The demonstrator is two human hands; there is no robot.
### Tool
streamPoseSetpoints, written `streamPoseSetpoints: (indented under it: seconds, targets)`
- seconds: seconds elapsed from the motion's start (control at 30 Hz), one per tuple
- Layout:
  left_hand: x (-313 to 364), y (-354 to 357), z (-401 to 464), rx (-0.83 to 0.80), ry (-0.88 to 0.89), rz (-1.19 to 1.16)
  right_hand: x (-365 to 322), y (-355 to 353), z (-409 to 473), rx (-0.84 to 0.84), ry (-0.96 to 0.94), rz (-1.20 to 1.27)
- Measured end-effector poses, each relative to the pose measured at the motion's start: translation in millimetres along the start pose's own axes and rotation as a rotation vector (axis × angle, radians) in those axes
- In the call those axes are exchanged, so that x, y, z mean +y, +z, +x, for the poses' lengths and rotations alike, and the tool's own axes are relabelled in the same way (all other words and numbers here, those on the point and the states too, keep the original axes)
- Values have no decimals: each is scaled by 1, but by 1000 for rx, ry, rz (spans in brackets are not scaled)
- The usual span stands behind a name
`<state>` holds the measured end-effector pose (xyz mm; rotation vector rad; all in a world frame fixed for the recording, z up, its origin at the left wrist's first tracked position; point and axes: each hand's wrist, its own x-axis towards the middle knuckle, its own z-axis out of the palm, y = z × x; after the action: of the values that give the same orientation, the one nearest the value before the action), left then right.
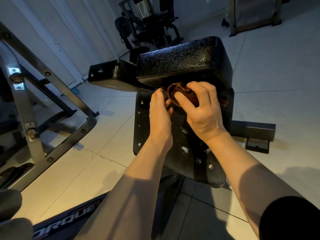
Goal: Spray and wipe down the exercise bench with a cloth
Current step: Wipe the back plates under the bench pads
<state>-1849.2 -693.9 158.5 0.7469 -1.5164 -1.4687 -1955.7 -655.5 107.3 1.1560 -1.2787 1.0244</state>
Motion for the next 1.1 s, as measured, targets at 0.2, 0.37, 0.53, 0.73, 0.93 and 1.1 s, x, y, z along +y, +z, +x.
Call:
streamPoseSetpoints:
  seconds: [0.2, 0.37, 0.53, 0.73, 0.93, 1.1]
  targets:
    - [-1, -7, 5, 29, -35, -31, 13, 6, -28, -273, 98, 14]
    - [-1, -18, 9, 116, 85, 9, -21, 16, 3, -168, -107, 138]
    - [2, -23, 5, 142, 59, 36, -8, 32, 9, -339, -158, 169]
    - [4, -23, 9, 96, 27, 56, -16, 30, -3, -373, -102, 187]
    - [3, -20, 7, 146, 59, 38, -21, 39, 31, -287, -228, 213]
    - [1, -18, 5, 142, 13, 82, -5, 25, -2, -681, 50, 127]
